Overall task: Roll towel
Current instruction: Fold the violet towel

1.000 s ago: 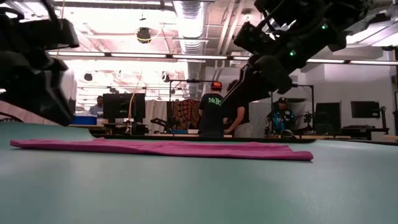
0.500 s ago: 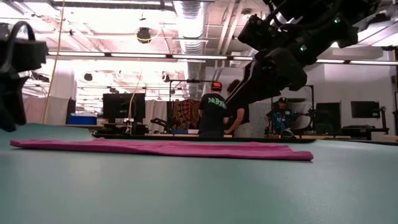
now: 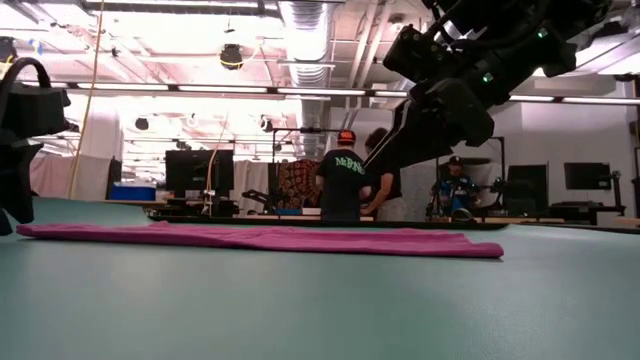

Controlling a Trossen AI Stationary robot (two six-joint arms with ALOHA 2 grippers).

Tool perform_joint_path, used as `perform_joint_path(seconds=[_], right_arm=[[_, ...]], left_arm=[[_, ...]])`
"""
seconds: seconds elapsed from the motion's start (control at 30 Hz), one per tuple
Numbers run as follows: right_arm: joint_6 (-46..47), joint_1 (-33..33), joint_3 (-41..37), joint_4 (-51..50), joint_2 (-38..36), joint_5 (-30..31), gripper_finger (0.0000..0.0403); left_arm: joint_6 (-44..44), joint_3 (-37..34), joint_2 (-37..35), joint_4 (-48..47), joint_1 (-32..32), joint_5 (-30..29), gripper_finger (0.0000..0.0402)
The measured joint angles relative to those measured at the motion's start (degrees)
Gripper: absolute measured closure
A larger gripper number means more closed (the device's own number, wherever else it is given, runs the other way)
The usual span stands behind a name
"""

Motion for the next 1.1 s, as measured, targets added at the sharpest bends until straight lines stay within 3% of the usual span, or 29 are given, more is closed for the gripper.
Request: perform_joint_path(seconds=[0.27, 0.47, 0.73, 1.1], right_arm=[[-0.67, -3.27, -0.01, 4.56, 0.00, 0.05, 0.0204], [-3.48, -6.42, -0.01, 8.60, 0.00, -0.21, 0.0204], [-3.54, -7.03, -0.01, 8.37, 0.00, -7.16, 0.0204], [-2.74, -5.30, -0.01, 7.27, 0.00, -7.58, 0.0204]], left_arm=[[-2.65, 0.00, 0.00, -5.49, 2.73, -2.63, 0.0297], [-1.18, 0.00, 0.00, -2.97, 5.51, -8.05, 0.0297], [5.10, 0.00, 0.00, 0.38, 7.62, -3.42, 0.0297], [11.17, -0.28, 0.00, 0.82, 6.62, -3.97, 0.0297]])
